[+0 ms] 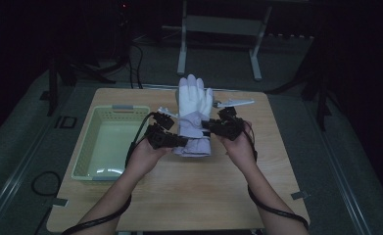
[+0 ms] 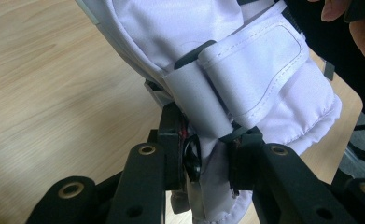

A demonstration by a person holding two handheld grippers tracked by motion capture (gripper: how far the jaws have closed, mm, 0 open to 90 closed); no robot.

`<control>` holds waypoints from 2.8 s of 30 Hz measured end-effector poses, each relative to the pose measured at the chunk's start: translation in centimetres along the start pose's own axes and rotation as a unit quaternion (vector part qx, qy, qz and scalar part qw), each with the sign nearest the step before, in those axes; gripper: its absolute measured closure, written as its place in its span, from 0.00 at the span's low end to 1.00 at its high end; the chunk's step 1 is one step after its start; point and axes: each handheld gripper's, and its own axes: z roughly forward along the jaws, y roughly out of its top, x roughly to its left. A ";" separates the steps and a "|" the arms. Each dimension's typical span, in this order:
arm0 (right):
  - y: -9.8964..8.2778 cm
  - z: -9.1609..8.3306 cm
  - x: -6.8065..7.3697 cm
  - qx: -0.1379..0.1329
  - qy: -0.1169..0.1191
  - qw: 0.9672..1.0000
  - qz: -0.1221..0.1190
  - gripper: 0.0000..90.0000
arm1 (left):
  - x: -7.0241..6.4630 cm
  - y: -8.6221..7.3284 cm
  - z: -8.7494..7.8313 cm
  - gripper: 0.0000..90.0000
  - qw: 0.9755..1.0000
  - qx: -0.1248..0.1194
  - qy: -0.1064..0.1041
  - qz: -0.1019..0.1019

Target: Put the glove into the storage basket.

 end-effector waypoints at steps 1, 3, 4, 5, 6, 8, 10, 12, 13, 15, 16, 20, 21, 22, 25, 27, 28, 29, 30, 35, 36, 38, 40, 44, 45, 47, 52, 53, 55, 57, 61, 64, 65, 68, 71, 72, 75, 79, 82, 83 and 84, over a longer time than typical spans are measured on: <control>0.1 0.2 0.3 0.001 0.002 1.000 -0.001 0.87 | 0.2 -0.2 -0.3 0.80 1.000 -0.001 0.001 0.000; 0.4 0.7 0.8 0.002 0.005 1.000 -0.005 0.87 | 0.7 -0.5 -0.8 0.80 1.000 0.001 0.003 -0.001; 0.6 0.9 1.1 0.003 0.006 1.000 -0.006 0.88 | 0.9 -0.7 -1.1 0.80 1.000 -0.001 0.005 -0.003; 0.7 1.1 1.4 0.003 0.007 1.000 -0.007 0.88 | 1.1 -0.8 -1.4 0.80 1.000 0.000 0.005 -0.004; 0.9 1.3 1.7 0.003 0.009 1.000 -0.008 0.88 | 1.3 -1.0 -1.7 0.80 1.000 -0.001 0.007 -0.004; 1.2 1.9 2.5 0.004 0.012 1.000 -0.012 0.87 | 1.8 -1.4 -2.4 0.80 1.000 0.002 0.010 -0.008; 1.4 2.5 3.0 0.005 0.015 1.000 -0.012 0.87 | 2.3 -1.8 -3.1 0.80 1.000 0.003 0.014 -0.010; 1.8 3.1 3.8 0.006 0.021 1.000 -0.015 0.87 | 2.8 -2.2 -3.7 0.80 1.000 0.004 0.017 -0.011; 1.9 3.3 4.1 0.007 0.022 1.000 -0.013 0.87 | 3.0 -2.4 -4.0 0.80 1.000 0.004 0.019 -0.012; 2.1 3.9 4.8 0.006 0.024 1.000 -0.015 0.87 | 3.5 -2.8 -4.6 0.80 1.000 0.003 0.021 -0.014; 2.3 4.2 5.2 0.007 0.025 1.000 -0.016 0.87 | 3.8 -3.0 -5.0 0.80 1.000 0.004 0.023 -0.015; 2.9 5.4 6.7 0.008 0.031 0.999 -0.017 0.87 | 5.0 -4.0 -6.3 0.80 0.999 0.006 0.029 -0.019; 3.0 5.7 7.1 0.010 0.032 0.999 -0.016 0.88 | 5.2 -4.1 -6.5 0.80 0.999 0.007 0.031 -0.020; 3.1 6.0 7.3 0.011 0.033 0.999 -0.017 0.87 | 5.5 -4.4 -6.8 0.80 0.999 0.007 0.033 -0.022; 3.5 7.1 8.5 0.015 0.035 0.999 -0.018 0.88 | 6.5 -5.3 -8.0 0.80 0.999 0.009 0.038 -0.025; 3.8 8.0 9.6 0.015 0.042 0.999 -0.019 0.88 | 7.2 -6.0 -8.8 0.80 0.999 0.009 0.039 -0.027; 3.9 8.3 10.0 0.016 0.045 0.999 -0.021 0.88 | 7.4 -6.2 -9.0 0.80 0.999 0.009 0.039 -0.030; 4.0 8.6 10.4 0.016 0.047 0.999 -0.023 0.88 | 7.8 -6.6 -9.5 0.80 0.999 0.010 0.041 -0.030; 4.1 9.0 10.9 0.018 0.049 0.998 -0.025 0.87 | 8.0 -6.8 -9.7 0.80 0.999 0.010 0.043 -0.033; 4.6 11.0 13.1 0.024 0.060 0.997 -0.032 0.87 | 9.6 -8.7 -11.5 0.80 0.998 0.014 0.049 -0.044; 4.6 11.4 13.5 0.026 0.063 0.997 -0.033 0.87 | 9.9 -9.0 -11.8 0.80 0.998 0.016 0.050 -0.046; 4.7 12.2 14.3 0.029 0.069 0.997 -0.031 0.88 | 10.4 -9.6 -12.4 0.80 0.997 0.019 0.051 -0.050; 4.7 13.0 15.1 0.031 0.074 0.996 -0.032 0.87 | 11.0 -10.2 -13.0 0.80 0.997 0.023 0.054 -0.045; 4.9 14.0 16.3 0.034 0.078 0.996 -0.036 0.87 | 12.5 -11.1 -13.7 0.80 0.998 0.022 0.044 -0.046; 4.9 14.2 16.5 0.036 0.077 0.996 -0.036 0.87 | 12.8 -11.3 -13.7 0.80 0.998 0.023 0.042 -0.048; 4.8 14.7 16.7 0.040 0.073 0.996 -0.036 0.88 | 13.3 -11.6 -13.4 0.80 0.997 0.029 0.041 -0.052; 3.1 16.4 17.1 0.063 0.062 0.995 -0.044 0.88 | 14.0 -12.7 -11.9 0.80 0.995 0.062 0.040 -0.066; 2.8 16.8 17.1 0.069 0.059 0.995 -0.046 0.88 | 14.0 -12.7 -11.9 0.80 0.995 0.062 0.040 -0.066; 2.0 17.6 17.2 0.083 0.058 0.994 -0.046 0.88 | 14.5 -13.5 -10.9 0.80 0.993 0.083 0.044 -0.077; 1.5 18.2 17.3 0.095 0.055 0.993 -0.048 0.88 | 14.7 -13.9 -10.3 0.80 0.991 0.095 0.045 -0.080; 0.5 19.2 17.9 0.114 0.045 0.991 -0.062 0.88 | 15.1 -14.4 -9.5 0.80 0.987 0.121 0.047 -0.098; -0.1 20.0 18.2 0.130 0.042 0.988 -0.067 0.88 | 15.6 -14.8 -9.0 0.80 0.983 0.139 0.042 -0.116; -0.3 20.2 18.2 0.132 0.040 0.988 -0.069 0.88 | 15.8 -15.0 -8.8 0.79 0.981 0.146 0.043 -0.122; -0.4 20.5 18.8 0.137 0.026 0.987 -0.084 0.88 | 16.0 -15.1 -8.3 0.79 0.978 0.155 0.045 -0.129; -0.5 20.9 19.1 0.144 0.018 0.985 -0.092 0.87 | 16.1 -15.1 -7.8 0.79 0.976 0.167 0.049 -0.132; -0.6 21.0 19.2 0.150 0.016 0.984 -0.094 0.86 | 16.1 -15.1 -7.8 0.79 0.976 0.168 0.051 -0.132; -0.6 21.2 19.4 0.159 0.009 0.982 -0.099 0.83 | 16.3 -15.2 -7.6 0.79 0.974 0.175 0.053 -0.132; -0.7 21.3 19.6 0.165 -0.001 0.981 -0.103 0.78 | 16.3 -15.1 -7.3 0.77 0.971 0.184 0.060 -0.138; -0.6 21.3 19.6 0.163 -0.002 0.982 -0.096 0.74 | 16.1 -15.0 -7.1 0.71 0.972 0.185 0.070 -0.131; -0.6 21.3 19.6 0.160 -0.004 0.982 -0.095 0.73 | 16.0 -15.0 -7.1 0.70 0.971 0.185 0.072 -0.129; -0.6 21.3 19.5 0.159 -0.004 0.982 -0.097 0.72 | 16.0 -15.0 -7.1 0.68 0.971 0.185 0.072 -0.129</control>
